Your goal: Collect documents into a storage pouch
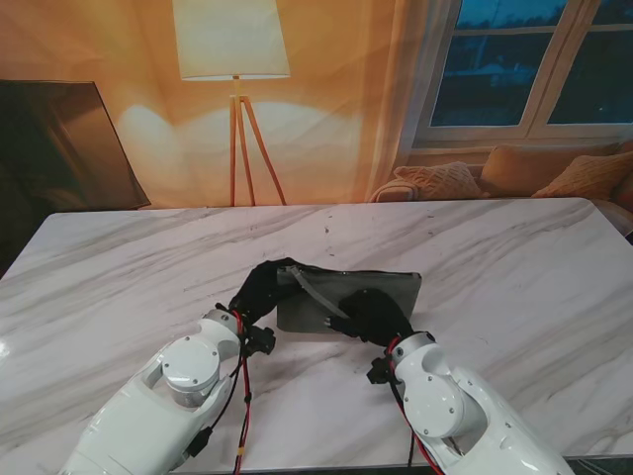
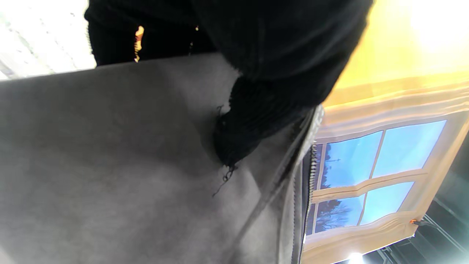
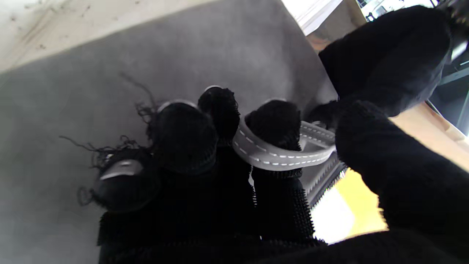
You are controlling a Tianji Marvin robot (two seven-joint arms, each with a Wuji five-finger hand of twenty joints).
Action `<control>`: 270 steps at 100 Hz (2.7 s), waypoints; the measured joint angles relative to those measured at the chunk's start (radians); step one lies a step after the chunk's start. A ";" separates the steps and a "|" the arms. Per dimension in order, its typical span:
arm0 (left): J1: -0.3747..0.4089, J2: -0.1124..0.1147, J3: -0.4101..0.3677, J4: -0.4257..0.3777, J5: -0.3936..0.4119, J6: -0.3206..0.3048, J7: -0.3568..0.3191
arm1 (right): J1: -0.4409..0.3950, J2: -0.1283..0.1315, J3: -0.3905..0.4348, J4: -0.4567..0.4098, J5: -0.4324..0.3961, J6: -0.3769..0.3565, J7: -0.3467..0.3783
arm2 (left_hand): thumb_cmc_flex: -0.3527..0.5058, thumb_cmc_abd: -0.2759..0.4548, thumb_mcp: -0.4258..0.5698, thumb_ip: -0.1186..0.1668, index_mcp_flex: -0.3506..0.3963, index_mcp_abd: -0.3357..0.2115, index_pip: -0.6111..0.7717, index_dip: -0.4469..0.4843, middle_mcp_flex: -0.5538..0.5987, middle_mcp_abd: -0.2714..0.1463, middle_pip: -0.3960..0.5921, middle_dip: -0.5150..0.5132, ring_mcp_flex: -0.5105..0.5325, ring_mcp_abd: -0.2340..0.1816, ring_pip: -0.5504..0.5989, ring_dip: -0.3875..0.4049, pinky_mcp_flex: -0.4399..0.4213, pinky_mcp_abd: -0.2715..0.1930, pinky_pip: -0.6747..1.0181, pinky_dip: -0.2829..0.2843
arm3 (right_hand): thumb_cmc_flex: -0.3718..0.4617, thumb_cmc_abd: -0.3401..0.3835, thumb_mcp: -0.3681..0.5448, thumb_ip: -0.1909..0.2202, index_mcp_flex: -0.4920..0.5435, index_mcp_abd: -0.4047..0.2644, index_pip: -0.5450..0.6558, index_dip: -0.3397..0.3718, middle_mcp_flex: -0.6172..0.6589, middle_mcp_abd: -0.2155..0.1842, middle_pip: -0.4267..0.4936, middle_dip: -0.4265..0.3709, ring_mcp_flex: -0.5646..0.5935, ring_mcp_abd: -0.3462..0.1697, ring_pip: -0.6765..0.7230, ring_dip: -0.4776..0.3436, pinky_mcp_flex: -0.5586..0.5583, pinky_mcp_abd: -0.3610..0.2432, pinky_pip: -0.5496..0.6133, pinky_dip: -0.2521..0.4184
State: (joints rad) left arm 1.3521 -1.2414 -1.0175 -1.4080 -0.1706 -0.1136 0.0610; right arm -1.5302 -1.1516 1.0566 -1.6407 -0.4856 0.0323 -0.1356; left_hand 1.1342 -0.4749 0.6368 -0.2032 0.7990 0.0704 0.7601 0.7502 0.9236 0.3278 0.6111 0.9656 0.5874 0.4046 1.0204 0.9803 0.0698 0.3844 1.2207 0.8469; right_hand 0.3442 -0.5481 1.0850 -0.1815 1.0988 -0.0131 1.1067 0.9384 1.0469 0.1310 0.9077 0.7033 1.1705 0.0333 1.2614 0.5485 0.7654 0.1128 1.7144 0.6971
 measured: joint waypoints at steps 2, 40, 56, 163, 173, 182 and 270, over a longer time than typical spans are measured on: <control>0.001 0.001 -0.001 0.000 -0.002 0.003 -0.002 | -0.001 0.000 0.004 -0.002 -0.001 0.000 0.001 | 0.000 0.000 0.000 0.000 0.000 0.000 0.000 0.000 0.000 0.000 0.000 0.000 0.000 0.000 0.000 0.000 0.000 0.000 0.000 0.000 | -0.001 0.006 -0.006 0.005 0.024 0.003 0.004 0.011 0.013 -0.004 0.009 0.004 0.010 0.000 0.017 -0.001 0.016 0.000 0.009 -0.007; 0.018 0.025 -0.013 -0.001 0.026 0.011 -0.055 | 0.008 0.000 0.046 -0.017 -0.061 -0.043 -0.052 | 0.000 0.000 -0.003 0.000 0.000 0.000 0.000 0.009 0.000 0.002 0.000 0.005 0.000 0.000 0.001 0.010 0.000 0.000 0.000 0.000 | -0.011 0.005 -0.098 0.027 0.187 0.007 0.183 0.046 0.173 -0.055 0.110 0.100 0.149 -0.017 0.281 0.069 0.263 0.001 0.088 -0.127; 0.025 0.028 -0.014 -0.001 0.026 0.010 -0.063 | 0.036 -0.008 0.053 -0.018 -0.052 -0.025 -0.077 | 0.000 0.000 -0.003 0.000 -0.001 0.000 0.000 0.027 0.000 0.002 0.000 0.005 0.000 0.000 0.001 0.010 0.000 0.000 0.000 0.000 | -0.011 0.005 -0.110 0.027 0.200 -0.001 0.242 0.052 0.195 -0.063 0.136 0.119 0.159 -0.021 0.345 0.127 0.326 0.003 0.095 -0.149; 0.078 0.008 -0.033 -0.037 -0.021 0.039 0.013 | 0.112 -0.032 0.055 0.014 0.003 0.064 -0.103 | 0.006 -0.021 0.012 -0.001 0.011 -0.004 0.000 0.081 0.025 0.001 0.012 0.015 0.013 0.000 -0.001 0.011 0.005 0.000 0.001 0.000 | -0.011 0.006 -0.123 0.027 0.204 -0.008 0.257 0.045 0.204 -0.067 0.144 0.127 0.160 -0.024 0.372 0.166 0.346 0.003 0.102 -0.154; 0.081 0.006 -0.035 -0.041 -0.019 0.041 0.018 | 0.113 -0.037 0.059 0.017 0.006 0.073 -0.113 | 0.006 -0.022 0.012 -0.002 0.013 -0.004 0.000 0.082 0.026 0.001 0.012 0.015 0.023 0.000 0.001 0.011 0.014 0.001 0.003 0.000 | -0.011 0.006 -0.123 0.027 0.204 -0.010 0.257 0.045 0.204 -0.067 0.144 0.127 0.160 -0.024 0.372 0.166 0.347 0.003 0.102 -0.155; 0.083 0.004 -0.036 -0.046 -0.023 0.044 0.023 | 0.113 -0.040 0.064 0.017 0.007 0.075 -0.121 | 0.006 -0.023 0.012 -0.002 0.013 -0.004 0.000 0.082 0.040 0.001 0.011 0.015 0.023 0.000 0.001 0.011 0.015 0.001 0.003 0.001 | -0.011 0.006 -0.123 0.027 0.204 -0.011 0.256 0.044 0.204 -0.067 0.144 0.127 0.160 -0.024 0.372 0.166 0.347 0.003 0.102 -0.157; 0.099 -0.014 -0.054 -0.073 -0.055 0.053 0.066 | 0.117 -0.060 0.098 0.050 0.011 0.109 -0.186 | -0.005 -0.047 0.039 -0.017 0.036 -0.021 0.000 0.087 0.054 0.011 0.013 0.015 0.034 0.007 0.024 0.010 0.035 0.015 0.008 0.014 | -0.011 0.006 -0.123 0.027 0.211 -0.032 0.216 0.043 0.204 -0.072 0.146 0.128 0.160 -0.027 0.372 0.166 0.349 0.003 0.102 -0.162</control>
State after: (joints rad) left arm 1.4511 -1.2553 -1.0716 -1.4815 -0.2259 -0.0604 0.1274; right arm -1.4127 -1.2121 1.1543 -1.5912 -0.4746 0.1410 -0.3211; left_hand 1.1293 -0.5220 0.6757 -0.2199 0.8349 0.0492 0.7597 0.8374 0.9776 0.3385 0.6236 0.9805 0.6211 0.4120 1.0444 0.9903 0.1045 0.3991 1.2290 0.8611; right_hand 0.3331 -0.5417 0.9624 -0.1549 1.3093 -0.0450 1.3225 0.9815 1.2514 0.0592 1.0533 0.8312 1.3305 0.0064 1.6334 0.7145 1.1147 0.1158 1.8168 0.5350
